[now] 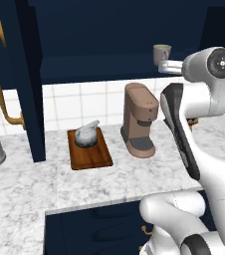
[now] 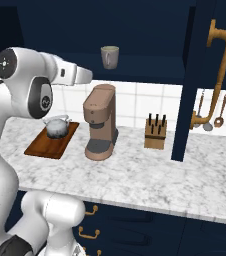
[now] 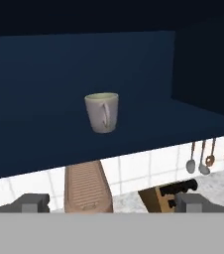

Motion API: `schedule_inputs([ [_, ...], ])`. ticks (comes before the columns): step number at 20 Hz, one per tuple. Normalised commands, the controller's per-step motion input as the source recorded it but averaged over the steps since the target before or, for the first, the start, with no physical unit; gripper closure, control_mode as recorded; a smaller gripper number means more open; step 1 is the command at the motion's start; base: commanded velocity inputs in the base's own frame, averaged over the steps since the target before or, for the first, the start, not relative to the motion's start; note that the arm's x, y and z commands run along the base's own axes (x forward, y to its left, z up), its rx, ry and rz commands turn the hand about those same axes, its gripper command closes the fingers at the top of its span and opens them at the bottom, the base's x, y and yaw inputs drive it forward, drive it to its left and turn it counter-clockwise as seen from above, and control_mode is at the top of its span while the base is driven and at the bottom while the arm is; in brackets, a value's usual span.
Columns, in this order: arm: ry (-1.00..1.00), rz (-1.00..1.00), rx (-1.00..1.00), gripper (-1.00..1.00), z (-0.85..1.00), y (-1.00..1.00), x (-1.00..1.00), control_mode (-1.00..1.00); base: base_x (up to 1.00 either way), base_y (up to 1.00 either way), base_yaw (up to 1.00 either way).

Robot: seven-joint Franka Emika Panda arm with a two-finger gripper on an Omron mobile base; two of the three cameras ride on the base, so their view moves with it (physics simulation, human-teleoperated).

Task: Pick the kettle from the counter and place it on the tray. Then pick the mug from the cabinet and place it on the tray. Then close the cabinet doors.

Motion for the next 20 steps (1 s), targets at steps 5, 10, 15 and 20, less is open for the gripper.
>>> schedule_inputs([
  [5,0.0,0.1,0.2,-1.0,0.07,-0.26,0.33,-1.0,0.0,0.0,0.0],
  [10,0.0,0.11,0.04,-1.0,0.0,-0.08,0.49,-1.0,0.0,0.0,0.0],
  [15,0.03,0.08,0.0,-1.0,0.01,0.0,0.48,-1.0,0.0,0.0,0.0],
  [20,0.23,0.01,-0.04,-1.0,-0.02,0.0,0.47,-1.0,0.0,0.0,0.0],
])
